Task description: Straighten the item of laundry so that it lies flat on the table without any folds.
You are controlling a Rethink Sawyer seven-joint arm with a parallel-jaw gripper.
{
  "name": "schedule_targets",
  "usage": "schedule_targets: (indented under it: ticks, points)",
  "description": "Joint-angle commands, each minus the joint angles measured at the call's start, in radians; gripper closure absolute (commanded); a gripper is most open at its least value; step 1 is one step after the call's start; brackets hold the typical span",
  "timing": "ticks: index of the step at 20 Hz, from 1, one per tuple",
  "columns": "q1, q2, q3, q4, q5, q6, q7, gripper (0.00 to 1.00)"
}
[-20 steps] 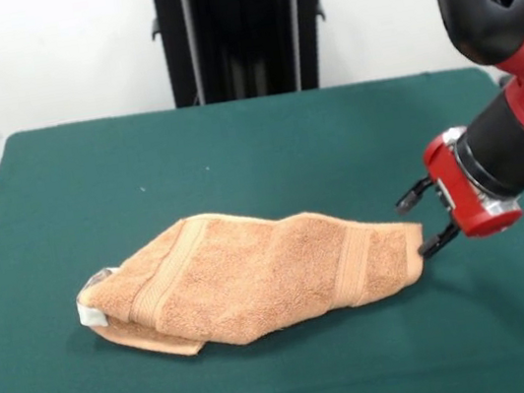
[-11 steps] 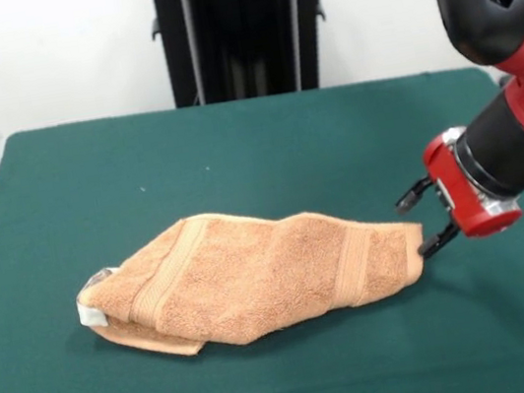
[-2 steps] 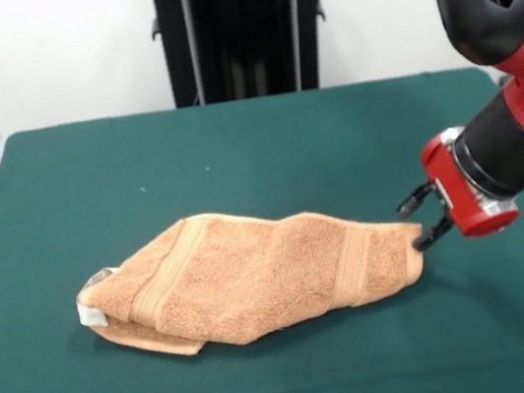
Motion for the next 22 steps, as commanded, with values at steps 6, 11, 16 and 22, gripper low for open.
schedule_targets:
  ticks: [6,11,16,22]
  points:
    - [-0.007,0.029,0.084,0.070,-0.071,-0.088,0.051,1.00]
    - [-0.011,0.032,0.082,0.059,-0.071,-0.060,0.062,1.00]
    - [-0.010,0.029,0.081,0.059,-0.071,-0.058,0.061,1.00]
    - [-0.006,0.027,0.078,0.063,-0.074,-0.078,0.067,0.00]
